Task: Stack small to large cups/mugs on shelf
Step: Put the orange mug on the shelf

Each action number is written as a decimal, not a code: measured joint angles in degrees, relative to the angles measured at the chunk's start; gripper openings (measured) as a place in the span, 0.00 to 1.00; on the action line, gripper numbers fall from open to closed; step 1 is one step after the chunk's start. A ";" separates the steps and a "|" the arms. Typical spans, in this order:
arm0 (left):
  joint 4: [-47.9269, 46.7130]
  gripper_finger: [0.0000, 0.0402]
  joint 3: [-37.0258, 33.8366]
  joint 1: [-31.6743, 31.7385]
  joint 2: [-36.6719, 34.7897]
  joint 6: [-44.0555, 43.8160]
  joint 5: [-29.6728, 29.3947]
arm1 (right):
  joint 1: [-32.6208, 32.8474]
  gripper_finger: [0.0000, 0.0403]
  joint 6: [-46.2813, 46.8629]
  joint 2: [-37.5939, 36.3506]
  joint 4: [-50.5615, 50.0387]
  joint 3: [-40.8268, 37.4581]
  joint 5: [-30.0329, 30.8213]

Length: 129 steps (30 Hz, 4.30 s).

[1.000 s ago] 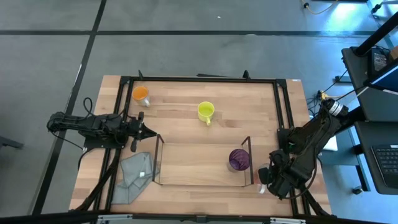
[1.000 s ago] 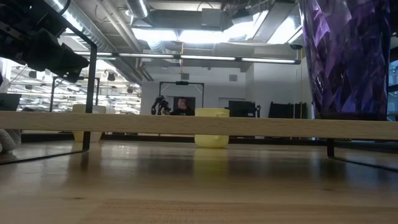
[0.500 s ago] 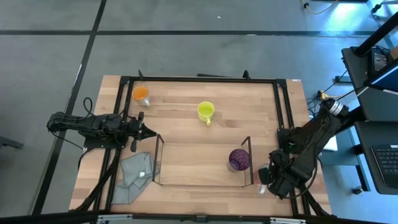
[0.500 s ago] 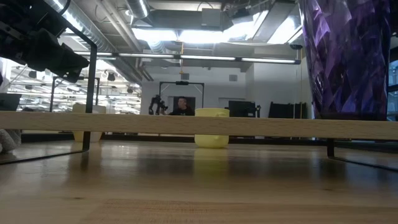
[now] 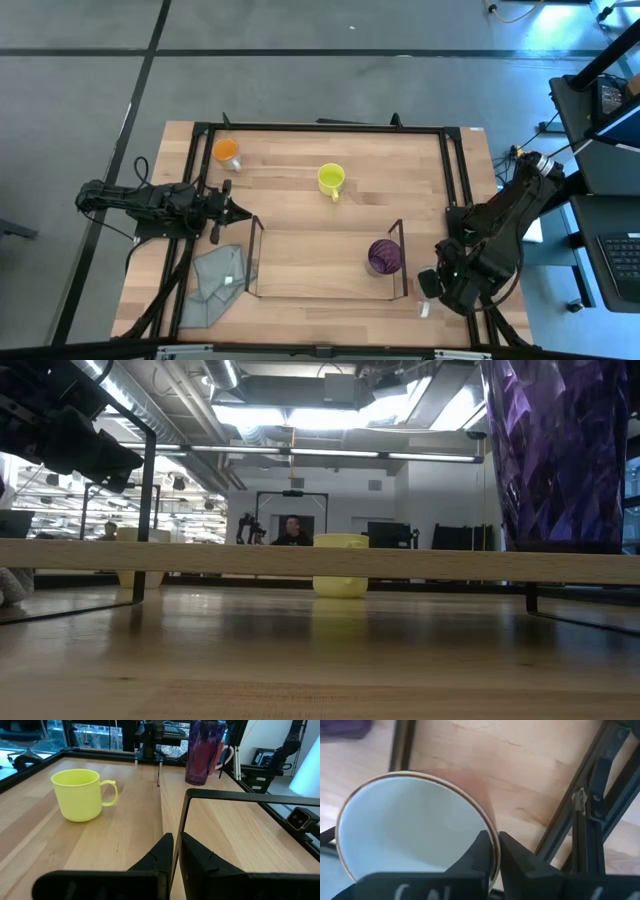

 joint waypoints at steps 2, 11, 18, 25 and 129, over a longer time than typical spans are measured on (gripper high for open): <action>-0.02 0.06 0.00 -0.02 0.01 0.00 0.00 | 0.00 0.06 -1.02 -0.38 0.01 1.24 0.02; -0.02 0.06 0.00 -0.02 -0.01 0.00 0.00 | -0.01 0.06 -4.18 -0.49 0.11 7.79 0.17; -0.01 0.06 0.00 0.00 0.01 0.00 0.00 | 0.00 0.06 -7.25 -0.49 0.23 13.90 0.21; -0.02 0.06 0.00 -0.01 0.01 0.00 0.00 | -0.02 0.06 -10.18 1.31 -0.12 20.90 0.50; -0.02 0.06 0.00 -0.02 -0.01 0.00 0.00 | -42.02 0.07 -77.69 33.20 -3.99 41.92 -7.87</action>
